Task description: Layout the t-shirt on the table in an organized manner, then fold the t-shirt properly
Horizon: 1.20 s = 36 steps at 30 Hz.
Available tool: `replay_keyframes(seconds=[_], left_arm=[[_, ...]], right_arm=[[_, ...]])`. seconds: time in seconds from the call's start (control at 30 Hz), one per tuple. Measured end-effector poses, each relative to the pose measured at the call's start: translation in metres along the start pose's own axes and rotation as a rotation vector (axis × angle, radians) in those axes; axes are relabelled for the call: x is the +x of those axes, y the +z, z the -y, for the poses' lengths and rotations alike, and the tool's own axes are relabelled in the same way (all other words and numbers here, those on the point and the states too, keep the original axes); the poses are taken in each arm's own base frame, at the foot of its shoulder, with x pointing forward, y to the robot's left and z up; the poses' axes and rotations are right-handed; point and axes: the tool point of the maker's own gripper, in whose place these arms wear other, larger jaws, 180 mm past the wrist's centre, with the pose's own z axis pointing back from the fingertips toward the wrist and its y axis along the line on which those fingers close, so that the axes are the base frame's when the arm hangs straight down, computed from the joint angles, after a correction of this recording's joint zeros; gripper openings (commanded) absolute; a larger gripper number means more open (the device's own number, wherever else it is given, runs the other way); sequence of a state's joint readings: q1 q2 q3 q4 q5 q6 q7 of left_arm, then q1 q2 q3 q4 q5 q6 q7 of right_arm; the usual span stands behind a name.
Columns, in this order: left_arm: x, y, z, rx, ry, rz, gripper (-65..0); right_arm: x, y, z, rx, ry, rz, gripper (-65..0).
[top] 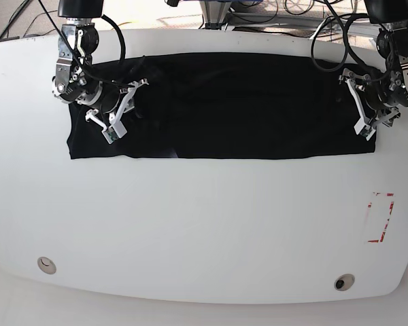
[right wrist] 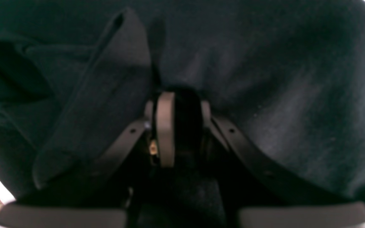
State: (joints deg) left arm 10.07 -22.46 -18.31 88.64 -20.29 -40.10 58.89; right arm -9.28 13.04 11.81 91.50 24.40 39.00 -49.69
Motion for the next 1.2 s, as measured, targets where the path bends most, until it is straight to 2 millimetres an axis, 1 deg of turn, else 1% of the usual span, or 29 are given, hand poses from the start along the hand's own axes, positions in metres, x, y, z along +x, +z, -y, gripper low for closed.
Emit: replay_keyframes(seconds=[0.13, 0.2, 0.4, 0.43, 0.57, 0.7, 0.77, 0.87, 0.97, 1.13, 1.2], left_arm=[[0.012, -0.004, -0.002, -0.007, -0.005, 0.014, -9.0], [0.015, -0.004, -0.003, -0.005, -0.006, 0.018, -9.0], [0.013, 0.003, -0.007, 0.017, -0.04, -0.002, -8.8], [0.014, 0.008, -0.013, 0.041, -0.06, -0.009, -8.6], [0.022, 0.019, -0.022, 0.078, -0.084, 0.003, -8.3], [0.024, 0.033, -0.031, 0.11, -0.125, -0.032, -7.9], [0.025, 0.04, -0.035, 0.131, -0.127, -0.04, -5.6], [0.036, 0.054, -0.038, 0.122, -0.09, 0.031, 0.0], [0.047, 0.07, -0.046, 0.121, -0.033, 0.117, 0.0], [0.047, 0.087, -0.064, 0.133, 0.064, 0.195, 0.0], [0.041, 0.086, -0.068, 0.125, 0.096, 0.192, 0.0]], right_arm=[[0.0, 0.003, 0.005, -0.014, -0.01, 0.004, -54.9], [0.0, 0.003, 0.006, -0.017, -0.01, 0.004, -54.9], [0.0, 0.003, 0.006, -0.017, -0.009, 0.001, -54.9], [0.0, 0.003, 0.007, -0.018, -0.008, 0.001, -54.9], [0.0, 0.003, 0.007, -0.02, -0.006, -0.002, -54.9], [0.001, 0.003, 0.007, -0.019, -0.005, 0.0, -54.9], [0.001, 0.003, 0.008, -0.02, -0.004, 0.0, -54.9], [0.001, 0.003, 0.008, -0.022, -0.005, -0.001, -54.9], [0.001, 0.003, 0.008, -0.023, -0.005, -0.002, -54.9], [0.001, 0.003, 0.008, -0.023, -0.004, -0.002, -54.9], [0.001, 0.003, 0.008, -0.023, -0.005, -0.002, -54.9]])
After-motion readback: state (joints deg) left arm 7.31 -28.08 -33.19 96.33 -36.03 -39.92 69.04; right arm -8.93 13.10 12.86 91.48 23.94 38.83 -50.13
